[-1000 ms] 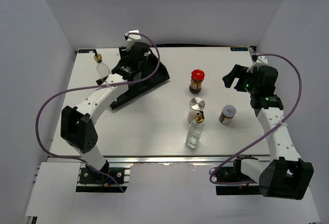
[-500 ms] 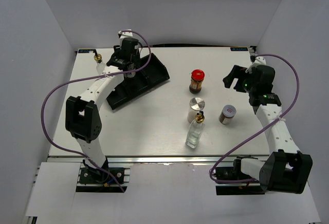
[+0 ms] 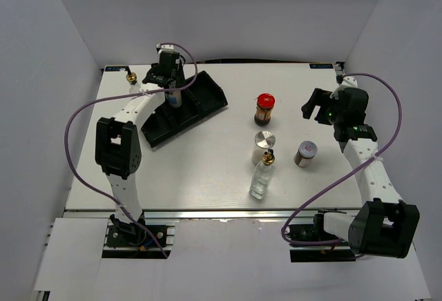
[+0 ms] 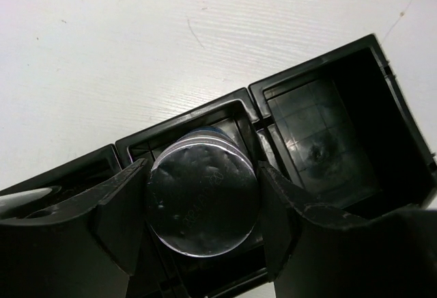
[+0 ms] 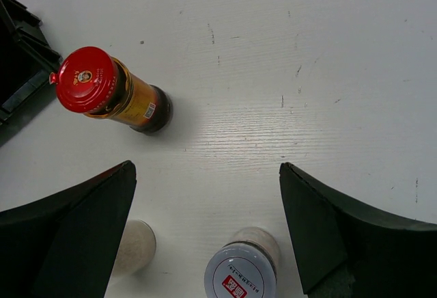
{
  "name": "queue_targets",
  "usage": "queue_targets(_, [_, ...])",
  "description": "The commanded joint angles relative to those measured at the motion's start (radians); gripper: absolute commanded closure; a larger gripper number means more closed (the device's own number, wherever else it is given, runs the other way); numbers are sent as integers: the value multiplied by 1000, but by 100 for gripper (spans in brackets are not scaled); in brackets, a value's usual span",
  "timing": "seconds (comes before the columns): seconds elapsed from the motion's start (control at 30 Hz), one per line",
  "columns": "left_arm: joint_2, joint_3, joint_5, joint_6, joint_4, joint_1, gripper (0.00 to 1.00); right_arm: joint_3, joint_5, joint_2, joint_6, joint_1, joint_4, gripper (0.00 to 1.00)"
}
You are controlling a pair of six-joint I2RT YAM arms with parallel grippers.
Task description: Organize the condiment bottles
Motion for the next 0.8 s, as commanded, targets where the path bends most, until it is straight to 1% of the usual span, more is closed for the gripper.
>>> queue_targets(0.0, [-25, 63, 17, 14, 51, 16, 52, 47, 26, 4, -19, -2, -1, 11])
queue_targets(0.07, [4, 92, 18, 13, 21, 21, 31, 56, 38, 11, -21, -2, -15, 11])
queue_targets(0.2, [36, 124, 39, 16, -16, 21, 2, 79, 61, 20, -27, -2, -42, 11])
queue_targets(0.33, [29, 146, 67, 14, -45, 21, 2, 79, 67, 12, -27, -2, -50, 11])
queue_targets(0.47, [-33, 136, 118, 11, -44, 21, 2, 79, 61, -6, -29, -2, -50, 10])
queue_targets(0.5, [-69, 130, 131, 9, -39, 17, 2, 79, 61, -9, -27, -2, -51, 11])
queue_targets(0.53, [-92, 109, 166, 9, -24, 14, 2, 79, 61, -9, -26, -2, -51, 10])
queue_targets(0.57, [-117, 94, 173, 8, -15, 10, 2, 79, 61, -12, -24, -2, -50, 11])
queue_targets(0.67, [-226, 0, 191, 48, 34, -56, 2, 84, 64, 0, -4, -2, -76, 11])
queue_targets(0.7, [-284, -32, 197, 69, 50, -118, 2, 88, 65, 4, 3, -2, -84, 11])
queue_targets(0.73, [-312, -63, 196, 124, 64, -154, 2, 99, 65, 12, 11, -2, -96, 11])
queue_targets(0.77, [-339, -136, 194, 150, 74, -186, 2, 107, 62, 21, 19, -2, -107, 10])
